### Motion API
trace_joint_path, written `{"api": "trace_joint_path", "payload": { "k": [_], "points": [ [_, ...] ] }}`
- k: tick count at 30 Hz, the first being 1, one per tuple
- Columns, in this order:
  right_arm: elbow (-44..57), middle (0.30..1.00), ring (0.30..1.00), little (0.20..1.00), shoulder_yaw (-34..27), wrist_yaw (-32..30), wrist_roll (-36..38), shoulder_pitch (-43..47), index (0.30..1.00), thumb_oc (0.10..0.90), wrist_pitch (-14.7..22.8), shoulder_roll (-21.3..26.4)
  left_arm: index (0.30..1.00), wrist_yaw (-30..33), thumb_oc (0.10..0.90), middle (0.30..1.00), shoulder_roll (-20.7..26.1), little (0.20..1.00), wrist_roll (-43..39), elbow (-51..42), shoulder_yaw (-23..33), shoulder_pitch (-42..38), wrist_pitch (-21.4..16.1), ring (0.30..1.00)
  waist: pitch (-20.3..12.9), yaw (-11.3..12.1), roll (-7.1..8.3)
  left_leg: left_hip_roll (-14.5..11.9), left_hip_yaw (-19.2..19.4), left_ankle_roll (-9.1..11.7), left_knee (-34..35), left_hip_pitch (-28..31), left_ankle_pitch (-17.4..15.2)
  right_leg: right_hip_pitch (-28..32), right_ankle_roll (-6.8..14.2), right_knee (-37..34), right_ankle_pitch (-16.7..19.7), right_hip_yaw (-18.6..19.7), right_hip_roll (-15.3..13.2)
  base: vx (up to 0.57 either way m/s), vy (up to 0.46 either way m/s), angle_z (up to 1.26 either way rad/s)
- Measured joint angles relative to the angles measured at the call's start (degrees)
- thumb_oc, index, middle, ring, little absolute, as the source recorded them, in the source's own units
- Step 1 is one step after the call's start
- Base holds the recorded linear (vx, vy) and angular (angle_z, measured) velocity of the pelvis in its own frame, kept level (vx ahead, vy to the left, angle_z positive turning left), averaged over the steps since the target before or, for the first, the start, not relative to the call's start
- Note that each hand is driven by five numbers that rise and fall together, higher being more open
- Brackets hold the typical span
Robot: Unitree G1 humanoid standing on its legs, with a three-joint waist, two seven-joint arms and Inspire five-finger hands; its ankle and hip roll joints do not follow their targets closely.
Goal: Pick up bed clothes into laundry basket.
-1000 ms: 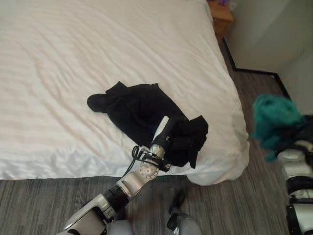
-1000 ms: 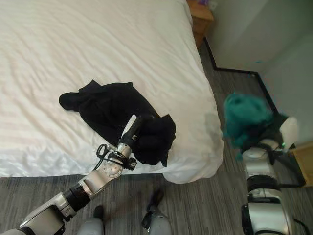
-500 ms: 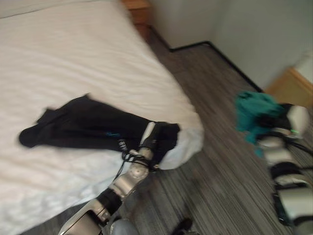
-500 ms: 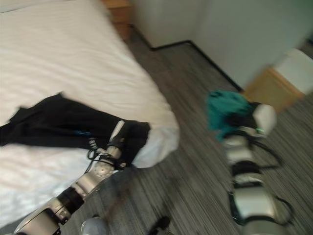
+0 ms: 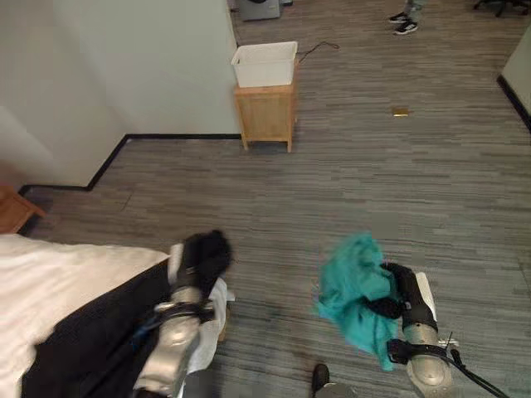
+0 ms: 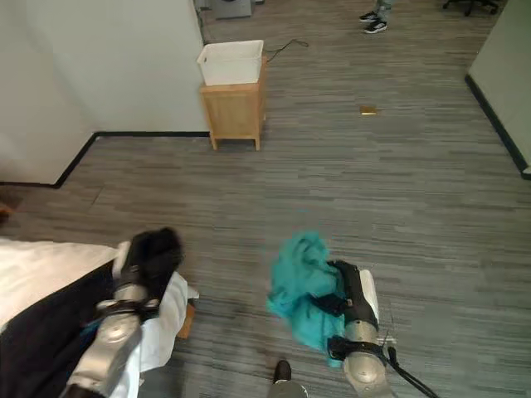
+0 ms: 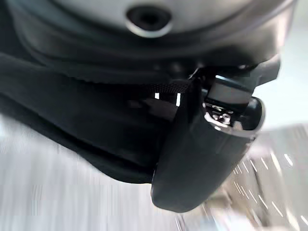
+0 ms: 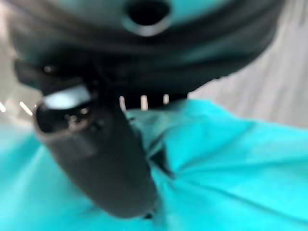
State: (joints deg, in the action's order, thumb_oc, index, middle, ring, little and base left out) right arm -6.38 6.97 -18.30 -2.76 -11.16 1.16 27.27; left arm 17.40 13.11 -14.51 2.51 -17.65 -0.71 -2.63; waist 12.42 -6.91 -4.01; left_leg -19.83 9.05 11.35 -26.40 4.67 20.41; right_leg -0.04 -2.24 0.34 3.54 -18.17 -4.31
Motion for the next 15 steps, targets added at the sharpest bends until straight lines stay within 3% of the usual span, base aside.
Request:
{"api": "trace_joint_path", "payload": {
  "k": [1, 2, 3, 4, 5, 6, 7, 8, 9, 10, 11, 12, 14, 15],
  "points": [
    [-1.65, 0.300, 0.300, 0.300, 2.03, 0.79, -0.75, 2.75, 0.300, 0.400, -0.10, 0.62, 0.300, -0.28, 0.400, 0.300, -0.47, 0.300, -0.06, -0.03, 0.28, 0.03, 0.07, 0.300, 0.38, 1.05, 0.41, 1.77, -4.40, -0.78, 0.36, 0.03, 4.59, -2.79, -0.59, 4.25, -1.20, 0.31, 0.21, -0.13, -0.646, -1.39],
    [-1.82, 0.300, 0.300, 0.300, 5.40, 0.61, -1.23, 4.01, 0.300, 0.400, 0.25, -0.02, 0.300, 0.02, 0.400, 0.300, -0.61, 0.300, -0.04, -0.95, 0.59, -0.42, 0.31, 0.300, -0.11, 1.37, 4.27, 5.21, -10.02, -8.89, -6.07, -5.62, 11.89, -5.59, -4.80, 7.22, -4.27, -1.44, -0.49, -0.01, -0.150, -0.82],
    [1.33, 0.300, 0.300, 0.300, 2.75, 0.93, -1.96, 3.97, 0.300, 0.400, 0.69, -1.21, 0.300, 1.32, 0.400, 0.300, -0.77, 0.300, -0.12, 0.07, -0.21, -6.73, 0.22, 0.300, 4.07, 2.02, 6.62, 8.05, -13.81, -6.48, -27.84, -16.94, 2.24, -4.37, -6.62, 7.09, -4.16, -1.70, -1.32, 0.10, -0.282, -0.39],
    [2.09, 0.300, 0.300, 0.300, 2.91, 0.93, -2.04, 6.86, 0.300, 0.400, -0.08, -1.32, 0.300, 1.79, 0.400, 0.300, -0.88, 0.300, -0.07, 1.37, -2.71, -13.76, 1.10, 0.300, 6.70, 2.02, 11.51, 15.99, -13.07, -4.99, -46.32, -31.40, -5.71, -3.72, -7.05, 7.14, -4.43, -0.69, -4.64, 0.19, -0.208, -0.12],
    [2.44, 0.300, 0.300, 0.300, 2.51, 0.80, -2.11, 8.55, 0.300, 0.400, -0.10, -0.79, 0.300, 2.04, 0.400, 0.300, -0.95, 0.300, 0.16, 0.51, -3.82, -15.67, 1.03, 0.300, 6.95, 2.44, 11.54, 20.16, -12.20, -4.34, -57.66, -39.36, -10.65, -3.57, -6.14, 7.21, -4.81, 0.21, -3.95, 0.36, -0.138, -0.73],
    [3.08, 0.300, 0.300, 0.300, 3.06, 0.67, -2.42, 10.98, 0.300, 0.400, -0.01, -2.28, 0.300, 2.25, 0.400, 0.300, 0.86, 0.300, 1.57, -2.43, -4.12, -16.51, 0.94, 0.300, 7.39, 3.60, 10.34, 23.46, -6.57, -5.06, -59.13, -45.52, -17.22, -0.44, -4.12, 5.11, -6.04, 2.25, -1.31, 0.45, 0.029, -1.25],
    [4.80, 0.300, 0.300, 0.300, 3.85, 0.40, -2.74, 11.29, 0.300, 0.400, 1.03, -1.72, 0.300, 3.87, 0.400, 0.300, 2.08, 0.300, 3.88, -3.17, -3.95, -19.60, 0.42, 0.300, 6.58, 4.88, 6.04, 22.61, 2.70, -8.18, -32.48, -47.39, -19.87, 0.57, -1.21, 5.15, -9.17, 1.59, 3.69, 0.73, 0.236, -1.60],
    [4.35, 0.300, 0.300, 0.300, 4.41, 0.48, -2.85, 12.19, 0.300, 0.400, 1.15, -1.71, 0.300, 4.62, 0.400, 0.300, 2.51, 0.300, 5.15, -2.35, -3.19, -22.14, 0.05, 0.300, 6.69, 6.20, 4.34, 21.37, 7.54, -11.25, -14.98, -46.91, -21.24, -0.38, -2.88, 7.88, -11.27, 1.65, 6.24, 1.17, 0.392, -1.85],
    [2.13, 0.300, 0.300, 0.300, 6.76, 0.51, -3.08, 12.35, 0.300, 0.400, 1.26, -0.54, 0.300, 4.79, 0.400, 0.300, 2.13, 0.300, 7.58, 0.39, -2.23, -19.75, -0.95, 0.300, 5.26, 8.23, 0.85, 17.87, 11.61, -15.75, 15.99, -40.87, -23.52, 0.96, 7.19, 11.27, -18.43, -0.93, 8.41, 1.19, 0.367, -2.40],
    [-0.50, 0.300, 0.300, 0.300, 9.66, 1.16, -3.63, 14.91, 0.300, 0.400, 1.08, 1.04, 0.300, 4.79, 0.400, 0.300, 2.47, 0.300, 8.97, 1.13, -0.49, -16.81, -1.29, 0.300, 4.98, 11.46, 0.92, 16.08, 12.04, -14.59, 32.25, -34.24, -24.03, 1.20, 6.15, 14.72, -19.61, 1.50, 6.76, 1.06, 0.234, -2.45],
    [-1.04, 0.300, 0.300, 0.300, 9.84, 1.84, -4.34, 15.43, 0.300, 0.400, 0.84, 1.30, 0.300, 4.83, 0.400, 0.300, 2.52, 0.300, 9.43, 1.56, 0.64, -14.21, 0.06, 0.300, 5.39, 11.59, 0.13, 13.96, 13.64, -12.88, 30.93, -32.58, -24.33, 4.32, 0.33, 13.15, -19.44, 2.15, 8.21, 0.80, 0.154, -1.49],
    [-0.99, 0.300, 0.300, 0.300, 8.82, 1.57, -4.81, 12.55, 0.300, 0.400, 0.69, 1.20, 0.300, 4.55, 0.400, 0.300, 2.53, 0.300, 10.17, 1.82, 0.42, -10.25, 2.63, 0.300, 3.72, 9.48, 1.01, 14.44, 16.40, -13.65, 27.88, -31.46, -24.32, 8.86, 1.56, 9.02, -20.25, 1.39, 8.85, 0.59, 0.127, -0.35],
    [-1.06, 0.300, 0.300, 0.300, 7.44, 1.30, -5.31, 9.48, 0.300, 0.400, 0.14, 0.75, 0.300, 4.79, 0.400, 0.300, 2.52, 0.300, 12.15, 3.59, -0.16, -8.16, 4.11, 0.300, 0.98, 8.99, 4.54, 19.18, 16.68, -17.58, 22.17, -29.72, -22.11, 12.53, 2.77, 6.32, -20.62, 2.20, 7.30, 0.41, 0.079, 0.21],
    [-1.00, 0.300, 0.300, 0.300, 6.53, 0.47, -5.51, 8.00, 0.300, 0.400, 0.12, 1.38, 0.300, 5.01, 0.400, 0.300, 2.03, 0.300, 12.67, 4.29, -1.04, -8.02, 4.76, 0.300, -0.22, 8.96, 5.57, 23.03, 17.22, -23.60, 20.57, -26.94, -20.70, 11.32, 3.59, 9.89, -20.91, 2.98, 7.16, 0.52, 0.071, 0.19]
  ]
}}
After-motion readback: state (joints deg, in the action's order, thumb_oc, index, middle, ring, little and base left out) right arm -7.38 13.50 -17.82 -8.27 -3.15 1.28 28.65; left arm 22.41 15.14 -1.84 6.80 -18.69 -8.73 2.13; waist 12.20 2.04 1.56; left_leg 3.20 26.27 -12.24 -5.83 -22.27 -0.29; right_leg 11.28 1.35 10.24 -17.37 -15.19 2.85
